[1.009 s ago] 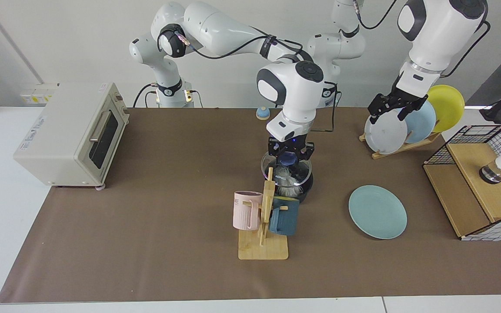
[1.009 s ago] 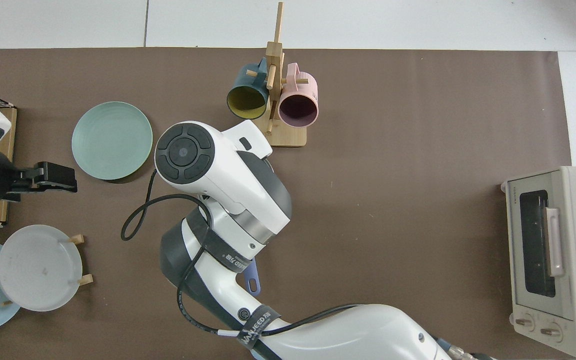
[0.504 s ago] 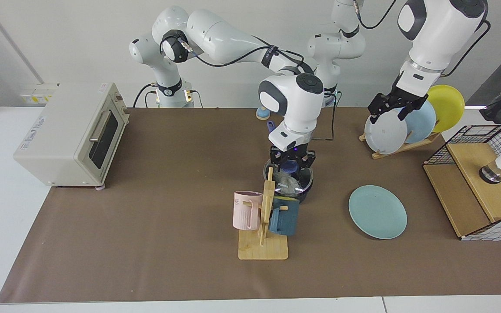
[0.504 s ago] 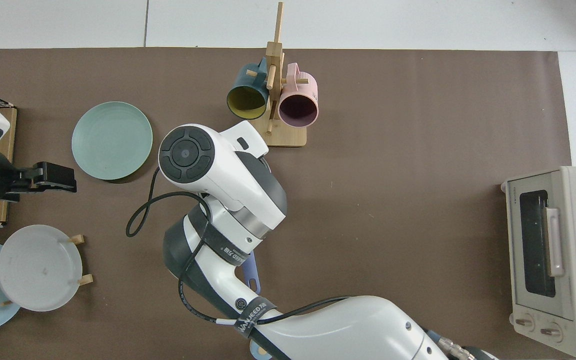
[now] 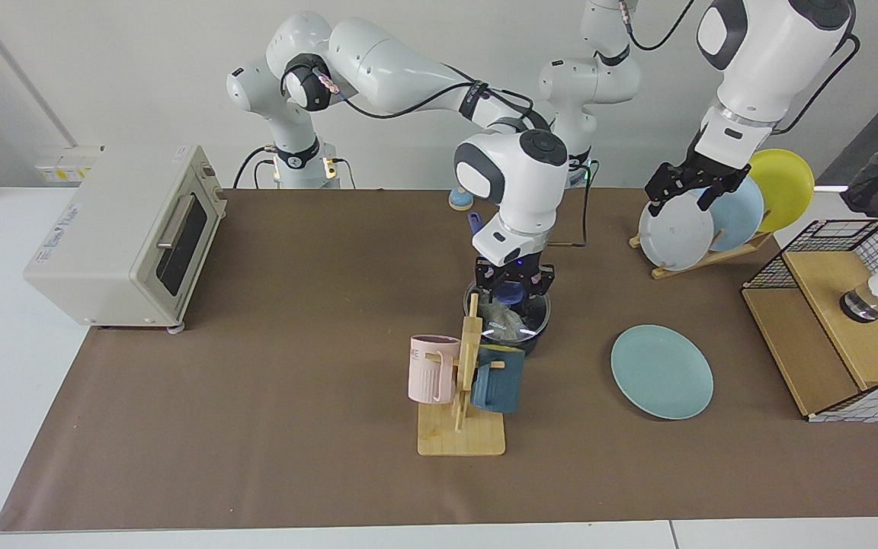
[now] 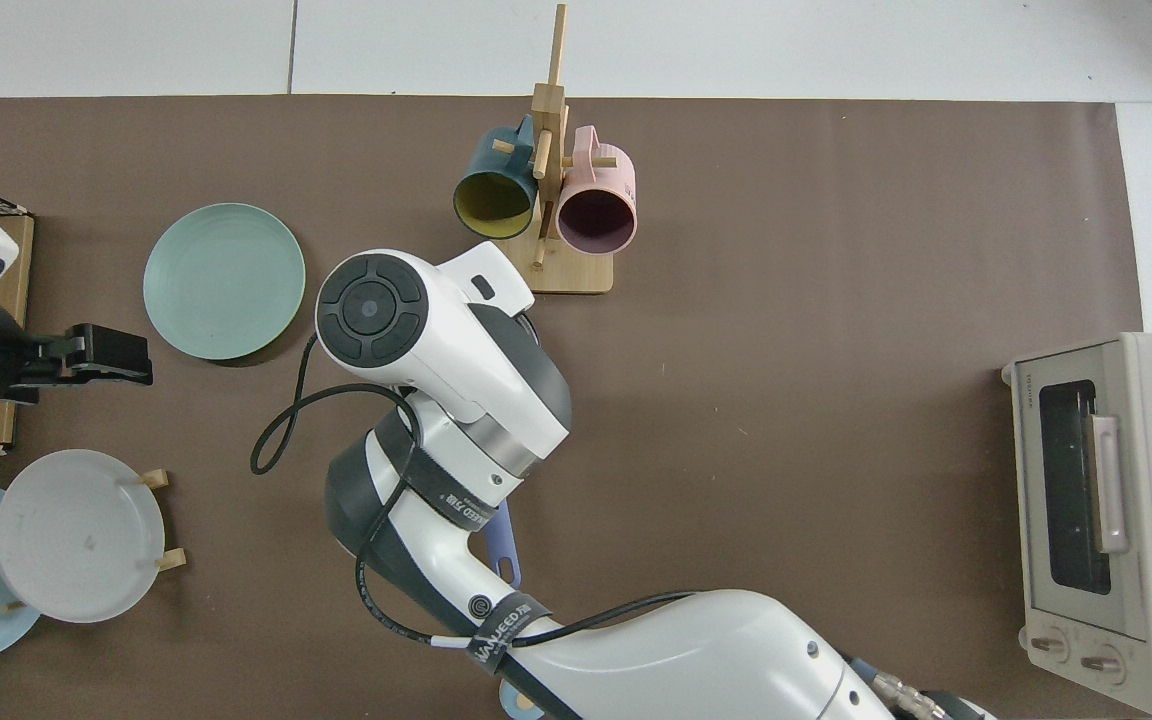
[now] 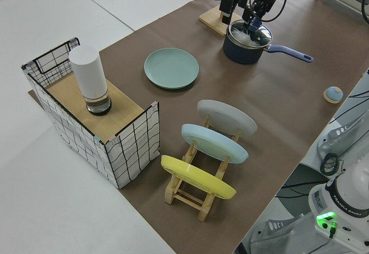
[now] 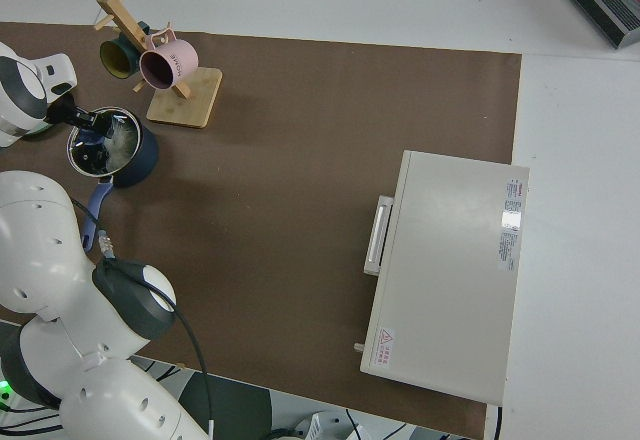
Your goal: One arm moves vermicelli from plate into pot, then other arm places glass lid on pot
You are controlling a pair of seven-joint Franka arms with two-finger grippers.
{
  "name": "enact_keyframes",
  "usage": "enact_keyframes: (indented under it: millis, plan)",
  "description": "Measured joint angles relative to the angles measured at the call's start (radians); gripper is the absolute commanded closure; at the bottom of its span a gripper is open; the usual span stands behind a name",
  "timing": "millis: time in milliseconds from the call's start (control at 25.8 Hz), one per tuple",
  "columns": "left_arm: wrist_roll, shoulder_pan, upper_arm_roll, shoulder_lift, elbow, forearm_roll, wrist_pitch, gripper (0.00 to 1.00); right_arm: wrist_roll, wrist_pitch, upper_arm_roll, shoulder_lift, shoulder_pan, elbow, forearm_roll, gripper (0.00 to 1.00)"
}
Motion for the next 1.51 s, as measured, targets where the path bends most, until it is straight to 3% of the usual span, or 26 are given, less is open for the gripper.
enact_keyframes:
  millis: [427,1087,1125,1164,1203,1242,1513]
  plan:
    - [0.000,0.000,0.000,0.000,0.000,0.000,0.000,0.00,0.000,0.033,-0.004,0.011,0.000,0.001,0.000,1.00]
    - [0.000,0.000,0.000,-0.001,0.000,0.000,0.000,0.00,0.000,-0.001,-0.004,0.011,0.000,0.013,0.000,1.00]
    - [0.000,0.000,0.000,-0.001,0.000,0.000,0.000,0.00,0.000,-0.002,-0.004,0.011,0.000,0.013,0.000,0.97]
    - [0.000,0.000,0.000,-0.001,0.000,0.000,0.000,0.00,0.000,-0.003,-0.004,0.011,0.000,0.013,0.000,0.70]
    - [0.000,0.000,0.000,-0.001,0.000,0.000,0.000,0.00,0.000,-0.003,-0.004,0.011,0.000,0.014,0.000,0.28]
    - [0.000,0.000,0.000,-0.001,0.000,0.000,0.000,0.00,0.000,-0.004,-0.004,0.011,0.000,0.014,0.000,0.00]
    - [0.000,0.000,0.000,-0.001,0.000,0.000,0.000,0.00,-0.001,-0.007,-0.005,0.011,0.000,0.014,-0.001,0.00]
